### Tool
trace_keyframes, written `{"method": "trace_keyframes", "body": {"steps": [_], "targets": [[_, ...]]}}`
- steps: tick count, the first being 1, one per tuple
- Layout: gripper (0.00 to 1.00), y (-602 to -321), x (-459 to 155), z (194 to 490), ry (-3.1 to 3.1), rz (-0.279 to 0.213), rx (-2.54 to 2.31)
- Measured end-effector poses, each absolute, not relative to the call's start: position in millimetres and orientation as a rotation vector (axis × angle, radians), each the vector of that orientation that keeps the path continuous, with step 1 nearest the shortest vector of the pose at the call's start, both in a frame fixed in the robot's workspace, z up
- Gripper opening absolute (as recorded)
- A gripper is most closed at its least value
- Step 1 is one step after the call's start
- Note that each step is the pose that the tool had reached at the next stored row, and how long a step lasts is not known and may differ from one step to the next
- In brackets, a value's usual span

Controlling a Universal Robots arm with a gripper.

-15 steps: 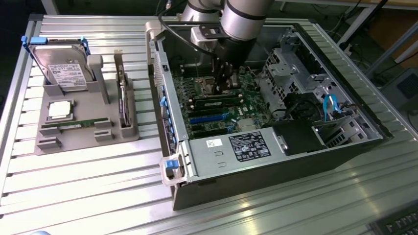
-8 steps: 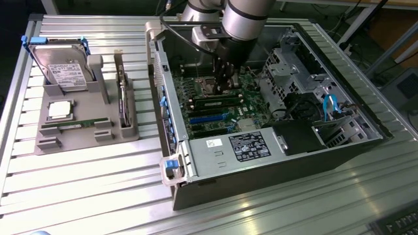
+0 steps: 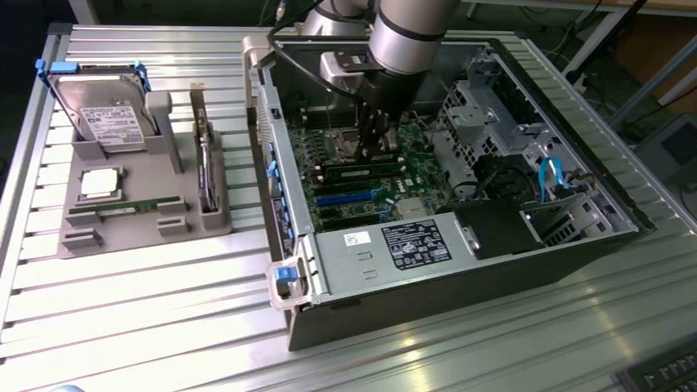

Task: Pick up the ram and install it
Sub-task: 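Press down the ram until it locks into place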

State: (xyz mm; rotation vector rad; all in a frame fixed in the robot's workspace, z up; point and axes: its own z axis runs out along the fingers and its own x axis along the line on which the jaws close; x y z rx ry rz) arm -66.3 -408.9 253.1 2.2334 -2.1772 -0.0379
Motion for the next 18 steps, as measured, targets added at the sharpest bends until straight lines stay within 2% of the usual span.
{"method": "trace_keyframes", "body": {"steps": [18], "targets": [[0.11, -404, -65, 240, -2.176, -0.033, 2.232]]}}
